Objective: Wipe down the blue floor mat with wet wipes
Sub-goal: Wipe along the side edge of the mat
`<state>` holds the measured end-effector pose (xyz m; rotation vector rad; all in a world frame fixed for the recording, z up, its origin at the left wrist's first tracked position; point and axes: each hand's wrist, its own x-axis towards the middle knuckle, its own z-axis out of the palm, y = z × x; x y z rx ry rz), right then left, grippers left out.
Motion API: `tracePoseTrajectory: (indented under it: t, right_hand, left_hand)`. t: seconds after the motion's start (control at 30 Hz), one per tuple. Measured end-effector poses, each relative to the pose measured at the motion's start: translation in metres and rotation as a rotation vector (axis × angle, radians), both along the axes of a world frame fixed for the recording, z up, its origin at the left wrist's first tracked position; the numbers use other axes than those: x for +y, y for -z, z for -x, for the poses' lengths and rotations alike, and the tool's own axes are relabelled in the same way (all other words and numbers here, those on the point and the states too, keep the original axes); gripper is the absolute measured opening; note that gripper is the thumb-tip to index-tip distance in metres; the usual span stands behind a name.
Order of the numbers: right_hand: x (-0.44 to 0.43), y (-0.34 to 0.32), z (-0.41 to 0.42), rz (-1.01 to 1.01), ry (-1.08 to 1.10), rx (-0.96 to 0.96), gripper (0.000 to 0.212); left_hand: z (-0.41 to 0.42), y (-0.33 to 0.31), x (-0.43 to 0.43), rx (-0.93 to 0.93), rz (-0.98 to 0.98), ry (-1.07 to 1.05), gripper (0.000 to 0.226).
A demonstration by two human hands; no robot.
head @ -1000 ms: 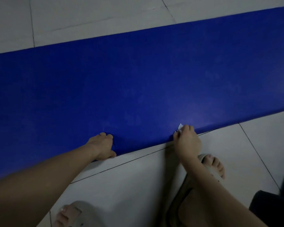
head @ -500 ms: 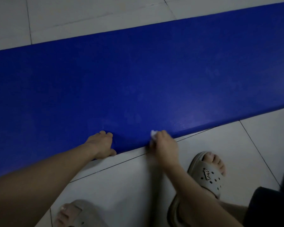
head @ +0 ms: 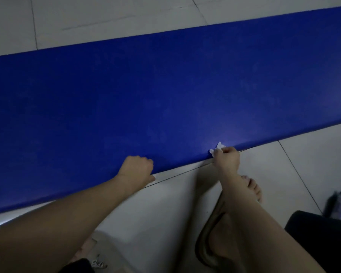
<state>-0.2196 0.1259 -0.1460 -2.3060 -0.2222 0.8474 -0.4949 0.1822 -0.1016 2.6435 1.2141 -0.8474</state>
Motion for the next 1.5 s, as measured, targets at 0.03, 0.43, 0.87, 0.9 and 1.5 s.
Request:
tracePoseTrajectory:
  t: [0.03, 0.43, 0.87, 0.9, 1.5]
  right_hand:
    - [-0.001, 0.001, -0.001, 0.003, -0.015, 0.0, 0.019]
    - [-0.007, -0.008, 0.077, 0.089, -0.202, -0.05, 0.023]
    - [-0.025, -0.014, 0.22, 0.118, -0.6, -0.317, 0.018]
    - [-0.024, -0.013, 0.215, 0.11, -0.658, -0.352, 0.019]
    - [-0.022, 0.0, 0.167, 0.006, -0.612, -0.386, 0.023]
  left_hand:
    - [-0.004, 0.002, -0.003, 0.019, -0.012, 0.01, 0.031]
    - [0.062, -0.013, 0.006, 0.094, 0.077, 0.253, 0.023]
    - [0.073, -0.001, 0.01, -0.042, 0.266, -0.272, 0.039]
    - [0.061, 0.004, 0.01, -0.077, 0.287, -0.283, 0.038]
    - [0.04, 0.019, 0.002, -0.016, 0.261, -0.341, 0.05]
